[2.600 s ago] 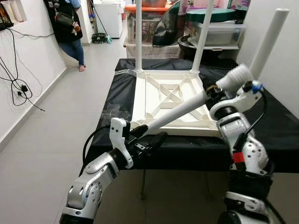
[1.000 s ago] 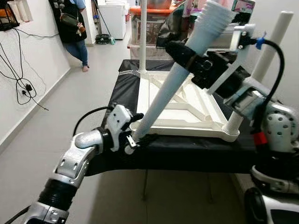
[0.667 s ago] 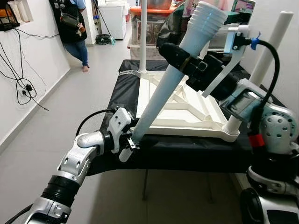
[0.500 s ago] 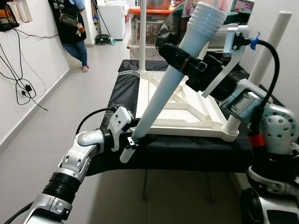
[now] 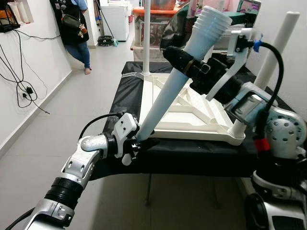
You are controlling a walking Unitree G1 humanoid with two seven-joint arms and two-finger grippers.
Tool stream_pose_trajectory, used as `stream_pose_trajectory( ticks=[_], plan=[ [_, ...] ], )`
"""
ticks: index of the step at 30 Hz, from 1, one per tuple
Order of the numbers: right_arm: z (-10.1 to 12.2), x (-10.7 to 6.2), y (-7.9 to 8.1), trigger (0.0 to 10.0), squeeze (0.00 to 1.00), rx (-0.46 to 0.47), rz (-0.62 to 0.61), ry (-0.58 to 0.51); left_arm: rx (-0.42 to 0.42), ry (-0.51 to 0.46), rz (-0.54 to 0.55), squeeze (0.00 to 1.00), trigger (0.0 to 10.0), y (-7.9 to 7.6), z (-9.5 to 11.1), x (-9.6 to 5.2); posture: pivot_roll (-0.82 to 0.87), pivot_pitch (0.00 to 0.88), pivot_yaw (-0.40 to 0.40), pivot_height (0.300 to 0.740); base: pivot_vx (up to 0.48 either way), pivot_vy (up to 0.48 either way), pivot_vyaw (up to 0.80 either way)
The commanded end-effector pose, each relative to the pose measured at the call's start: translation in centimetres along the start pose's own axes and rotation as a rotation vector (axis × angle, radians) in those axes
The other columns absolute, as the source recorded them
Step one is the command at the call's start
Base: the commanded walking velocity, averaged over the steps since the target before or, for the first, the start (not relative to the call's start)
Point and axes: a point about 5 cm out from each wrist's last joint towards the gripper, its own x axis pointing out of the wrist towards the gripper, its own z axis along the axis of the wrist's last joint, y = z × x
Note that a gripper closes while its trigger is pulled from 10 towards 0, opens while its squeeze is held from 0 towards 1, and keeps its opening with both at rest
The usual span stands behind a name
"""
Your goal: Building children table
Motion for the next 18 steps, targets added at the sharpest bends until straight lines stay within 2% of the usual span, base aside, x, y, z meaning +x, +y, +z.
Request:
stream_pose_trajectory(
  ticks=[1, 2, 3, 4, 11, 14, 17, 18],
  plan=[
    [-0.8, -0.1, -1.0, 10.0, 0.0, 0.036, -0.061, 0.02, 0.035, 0.025, 0.04, 0.0, 0.0, 0.5, -0.1, -0.3, 0.02, 0.0, -0.039, 0.74, 0.0, 0.0, 0.0],
    [-1.0, -0.2, -1.2, 10.0, 1.0, 0.046, -0.074, 0.024, 0.04, 0.028, 0.058, 0.0, 8.3, 0.7, -0.1, -0.3, 0.02, 0.0, -0.038, 0.74, 0.0, 0.0, 0.0],
    [-1.2, -0.3, -1.3, 10.0, 1.0, 0.053, -0.081, 0.025, 0.043, 0.029, 0.067, 0.0, 8.3, 0.9, -0.1, -0.4, 0.02, 0.0, -0.038, 0.74, 0.0, 0.0, 0.0],
    [-1.4, -0.3, -1.4, 10.0, 1.0, 0.048, -0.083, 0.036, 0.042, 0.03, 0.08, 0.0, 10.0, 1.0, 0.0, -0.4, 0.02, 0.0, -0.038, 0.74, 0.0, 0.0, 0.0],
    [-3.1, -1.1, -2.1, 10.0, 1.0, 0.02, -0.11, 0.101, 0.049, 0.011, 0.14, 0.0, 10.0, 1.8, 0.3, -0.9, 0.02, 0.0, -0.043, 0.74, 0.0, 0.0, 0.0],
    [-4.4, -2.4, -3.1, 10.0, 1.0, -0.015, -0.148, 0.159, 0.057, 0.009, 0.185, 0.0, 10.0, 2.5, 0.5, -1.4, 0.03, 0.0, -0.046, 0.74, 0.0, 0.0, 0.0],
    [-4.7, -2.9, -3.3, 10.0, 1.0, -0.032, -0.158, 0.176, 0.061, 0.014, 0.193, 0.0, 10.0, 2.6, 0.5, -1.6, 0.03, 0.0, -0.046, 0.74, 0.0, 0.0, 0.0],
    [-4.9, -3.8, -3.9, 10.0, 1.0, -0.151, -0.187, 0.212, 0.075, 0.042, 0.201, 0.0, 10.0, 2.9, 0.2, -2.1, 0.02, 0.0, -0.043, 0.74, 0.0, 0.0, 0.0]
  ],
)
